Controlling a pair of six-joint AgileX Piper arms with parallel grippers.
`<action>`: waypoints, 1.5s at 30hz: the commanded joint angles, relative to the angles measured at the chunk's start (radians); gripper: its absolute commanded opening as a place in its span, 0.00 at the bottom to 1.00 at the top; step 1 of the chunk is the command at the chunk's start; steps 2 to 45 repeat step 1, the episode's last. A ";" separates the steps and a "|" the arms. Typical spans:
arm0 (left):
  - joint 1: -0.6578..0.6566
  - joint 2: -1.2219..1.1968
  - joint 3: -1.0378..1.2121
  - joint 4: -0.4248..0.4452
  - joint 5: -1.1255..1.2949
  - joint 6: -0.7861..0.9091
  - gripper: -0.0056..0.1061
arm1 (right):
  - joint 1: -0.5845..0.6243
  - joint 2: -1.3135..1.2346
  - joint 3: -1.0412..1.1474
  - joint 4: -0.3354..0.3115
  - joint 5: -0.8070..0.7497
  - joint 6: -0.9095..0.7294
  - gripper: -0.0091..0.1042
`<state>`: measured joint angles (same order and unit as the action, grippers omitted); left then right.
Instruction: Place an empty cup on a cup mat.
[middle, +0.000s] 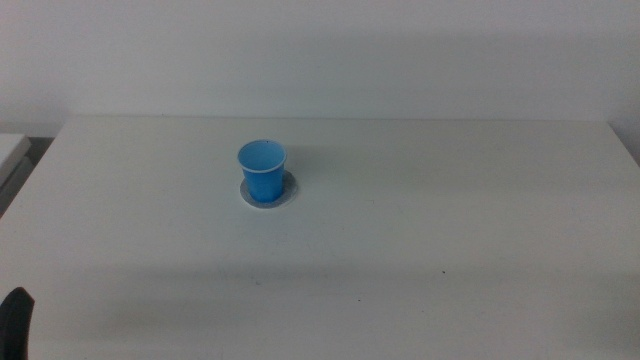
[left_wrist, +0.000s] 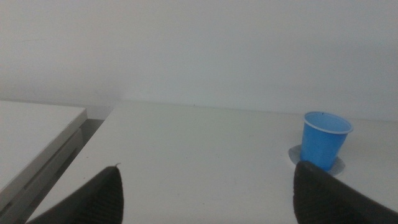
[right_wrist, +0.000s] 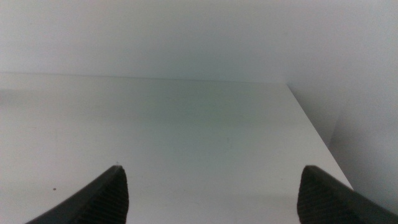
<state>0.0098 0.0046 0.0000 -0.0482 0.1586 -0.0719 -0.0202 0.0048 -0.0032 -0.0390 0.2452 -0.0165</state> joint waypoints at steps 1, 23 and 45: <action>0.004 -0.005 0.000 0.001 -0.014 0.002 0.89 | 0.002 -0.005 0.003 -0.007 -0.007 -0.004 0.90; 0.004 -0.005 0.000 0.001 -0.014 0.002 0.89 | 0.002 -0.005 0.003 -0.007 -0.007 -0.004 0.90; 0.004 -0.005 0.000 0.001 -0.014 0.002 0.89 | 0.002 -0.005 0.003 -0.007 -0.007 -0.004 0.90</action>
